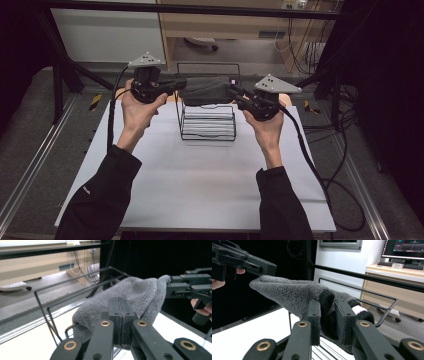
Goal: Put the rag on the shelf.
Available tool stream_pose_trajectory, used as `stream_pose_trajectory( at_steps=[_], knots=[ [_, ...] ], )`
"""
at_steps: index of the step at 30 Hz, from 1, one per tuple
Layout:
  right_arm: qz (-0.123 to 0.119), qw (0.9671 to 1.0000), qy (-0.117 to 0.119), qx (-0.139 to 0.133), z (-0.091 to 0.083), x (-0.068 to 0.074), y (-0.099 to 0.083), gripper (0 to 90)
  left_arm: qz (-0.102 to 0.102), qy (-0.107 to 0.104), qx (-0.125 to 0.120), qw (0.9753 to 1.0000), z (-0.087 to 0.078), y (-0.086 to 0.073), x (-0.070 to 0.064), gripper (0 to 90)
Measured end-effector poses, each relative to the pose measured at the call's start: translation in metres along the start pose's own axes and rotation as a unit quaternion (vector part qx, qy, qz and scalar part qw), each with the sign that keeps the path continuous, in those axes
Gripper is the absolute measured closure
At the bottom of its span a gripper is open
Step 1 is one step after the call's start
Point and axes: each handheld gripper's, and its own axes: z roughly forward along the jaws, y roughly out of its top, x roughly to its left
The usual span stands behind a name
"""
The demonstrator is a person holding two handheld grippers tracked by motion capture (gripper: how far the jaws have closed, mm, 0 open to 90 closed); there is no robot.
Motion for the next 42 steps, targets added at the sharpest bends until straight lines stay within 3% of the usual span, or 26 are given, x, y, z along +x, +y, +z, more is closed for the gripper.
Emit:
stream_pose_trajectory(
  at_steps=[7,15,17,19,22,27,33,42],
  knots=[
    [0.006,0.9999,0.006,0.014,-0.006,0.001,0.001,61.9,0.017,-0.001,0.021,0.9996,0.003,-0.007,-0.005,89.7],
    [0.022,0.9995,0.022,-0.004,-0.015,0.002,0.007,43.9,0.032,-0.001,0.035,0.9989,0.011,-0.023,-0.006,89.7],
    [0.019,0.9996,0.019,-0.006,-0.016,0.002,0.01,47.1,0.034,-0.001,0.041,0.9986,0.014,-0.027,-0.006,89.7],
    [0.021,0.9996,0.02,0.001,-0.014,0.002,0.011,56.6,0.04,0.003,0.048,0.9981,0.016,-0.03,-0.006,89.7],
    [0.026,0.999,0.023,0.03,-0.006,0.001,0.007,73.1,0.045,0.007,0.048,0.9978,0.019,-0.036,-0.005,89.7],
    [0.043,0.9969,0.02,0.063,0.004,-0.005,-0.003,86.9,0.043,0.013,0.053,0.9976,0.025,-0.044,-0.002,89.6],
    [0.055,0.9941,0.008,0.093,0.015,-0.012,-0.018,89.9,0.035,0.027,0.058,0.9973,0.036,-0.054,0.004,89.6],
    [0.052,0.9948,0.005,0.088,0.019,-0.014,-0.028,84.7,0.025,0.026,0.047,0.9983,0.037,-0.059,0.009,87.3]
  ],
)
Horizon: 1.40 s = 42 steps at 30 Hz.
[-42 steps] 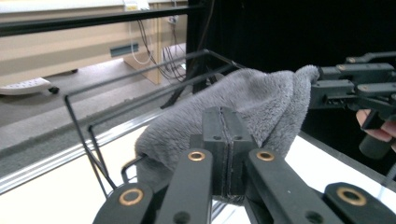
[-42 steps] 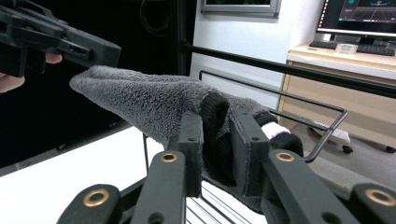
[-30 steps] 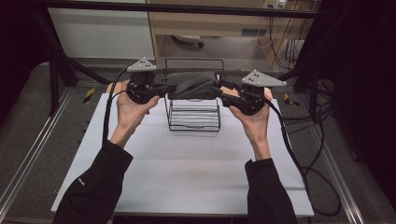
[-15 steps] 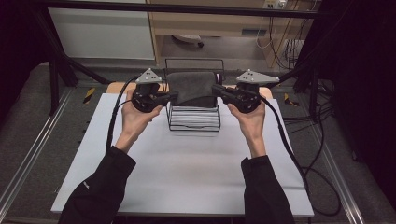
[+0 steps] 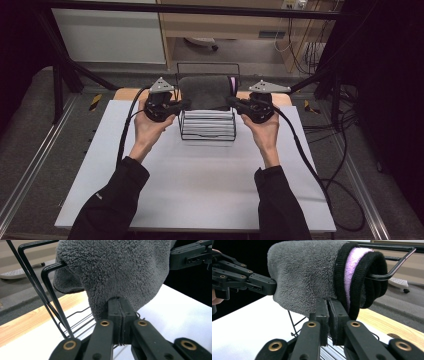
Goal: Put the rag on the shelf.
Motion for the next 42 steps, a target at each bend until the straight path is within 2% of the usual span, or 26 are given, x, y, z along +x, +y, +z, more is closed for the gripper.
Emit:
stream_pose_trajectory(
  at_steps=[5,7,10,13,18,20,22,25,30,37,42],
  knots=[
    [-0.008,0.9998,0.008,-0.016,-0.012,0.004,0.004,73.1,0.002,-0.005,-0.004,1.0,-0.013,0.002,-0.001,79.3],
    [-0.011,0.9997,0.006,-0.023,-0.018,0.005,0.006,68.7,-0.005,-0.006,-0.007,0.9999,-0.018,0.003,-0.001,74.4],
    [-0.004,0.9996,0.009,-0.027,-0.026,0.007,0.011,59.7,-0.005,0.0,-0.004,1.0,-0.025,0.003,0.0,67.3],
    [-0.004,0.9997,0.005,-0.022,-0.031,0.008,0.013,48.9,-0.005,0.007,0.005,0.9999,-0.03,0.002,0.002,60.4],
    [0.001,0.9999,0.004,-0.013,-0.041,0.009,0.014,33.6,-0.003,0.008,0.015,0.9999,-0.039,-0.004,0.003,49.9],
    [0.0,1.0,0.002,-0.008,-0.044,0.009,0.013,29.2,-0.004,0.009,0.023,0.9997,-0.042,-0.007,0.004,44.4],
    [0.0,1.0,0.004,0.0,-0.048,0.009,0.011,24.6,-0.004,0.009,0.029,0.9995,-0.045,-0.012,0.004,42.6],
    [0.002,1.0,0.005,0.003,-0.053,0.01,0.005,18.9,0.001,0.009,0.036,0.9993,-0.049,-0.021,0.004,37.2],
    [-0.004,0.9998,0.005,0.018,-0.057,0.01,-0.011,10.0,-0.002,0.005,0.049,0.9988,-0.055,-0.043,0.005,28.5],
    [0.013,0.9994,0.016,0.027,-0.061,0.008,-0.038,5.5,0.0,0.009,0.057,0.9983,-0.061,-0.076,0.006,14.4],
    [0.024,0.9987,0.019,0.04,-0.061,0.007,-0.061,2.9,-0.012,0.01,0.052,0.9985,-0.065,-0.1,0.007,7.8]
  ],
)
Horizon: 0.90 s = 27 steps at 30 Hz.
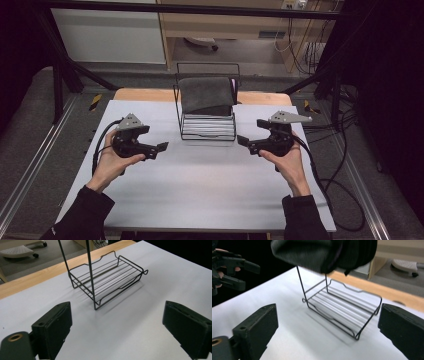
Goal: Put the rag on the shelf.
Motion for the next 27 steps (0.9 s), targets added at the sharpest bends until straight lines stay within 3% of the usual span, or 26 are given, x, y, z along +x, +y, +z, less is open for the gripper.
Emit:
stream_pose_trajectory(
  at_steps=[6,14,27],
  knots=[
    [0.014,0.9995,0.004,0.028,0.008,-0.003,-0.035,0.9,-0.012,-0.005,-0.008,0.9999,0.001,-0.032,0.001,6.8],
    [0.025,0.9978,0.009,0.06,0.016,-0.01,-0.079,0.8,-0.013,-0.006,0.006,0.9999,0.003,-0.068,0.006,7.7],
    [0.035,0.9951,0.024,0.09,-0.003,-0.026,-0.128,0.8,-0.011,0.006,0.024,0.9996,-0.005,-0.109,0.016,8.2]
  ],
)
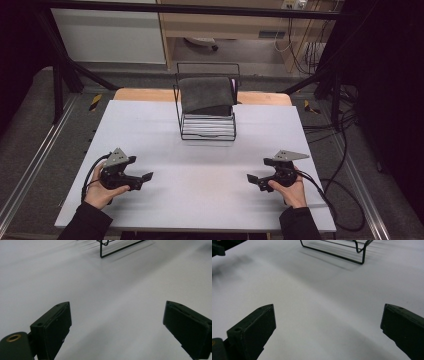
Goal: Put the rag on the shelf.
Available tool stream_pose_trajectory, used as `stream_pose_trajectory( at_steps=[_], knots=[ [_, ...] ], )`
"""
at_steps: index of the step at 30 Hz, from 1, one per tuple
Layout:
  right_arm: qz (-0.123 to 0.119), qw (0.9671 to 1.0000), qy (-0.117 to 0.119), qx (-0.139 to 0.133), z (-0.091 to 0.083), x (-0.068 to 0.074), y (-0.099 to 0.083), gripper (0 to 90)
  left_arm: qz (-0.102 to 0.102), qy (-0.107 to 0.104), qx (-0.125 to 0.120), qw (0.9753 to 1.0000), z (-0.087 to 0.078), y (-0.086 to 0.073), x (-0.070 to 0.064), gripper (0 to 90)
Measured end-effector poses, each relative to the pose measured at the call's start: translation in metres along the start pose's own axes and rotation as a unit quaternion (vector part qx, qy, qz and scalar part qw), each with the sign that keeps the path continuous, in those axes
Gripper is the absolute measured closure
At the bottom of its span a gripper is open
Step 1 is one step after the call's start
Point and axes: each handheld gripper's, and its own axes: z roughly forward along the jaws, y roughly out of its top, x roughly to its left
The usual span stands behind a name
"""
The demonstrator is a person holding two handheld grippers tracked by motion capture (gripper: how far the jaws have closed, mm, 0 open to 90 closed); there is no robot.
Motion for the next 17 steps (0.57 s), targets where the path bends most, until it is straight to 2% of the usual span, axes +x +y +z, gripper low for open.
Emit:
stream_pose_trajectory(
  at_steps=[4,10,13,17],
  knots=[
    [-0.003,1.0,0.001,0.001,-0.006,-0.004,-0.01,0.8,-0.001,-0.005,0.006,1.0,-0.002,-0.008,0.001,8.1],
    [0.005,1.0,-0.003,0.007,-0.013,-0.01,-0.024,0.8,0.009,-0.004,0.022,0.9997,-0.004,-0.019,0.003,8.1],
    [0.012,0.9999,-0.006,0.004,-0.016,-0.013,-0.027,0.8,0.009,-0.003,0.026,0.9996,-0.004,-0.021,0.004,8.0],
    [0.01,0.9999,-0.003,0.004,-0.016,-0.012,-0.027,0.8,0.007,-0.003,0.027,0.9996,-0.005,-0.024,0.006,8.0]
  ],
)
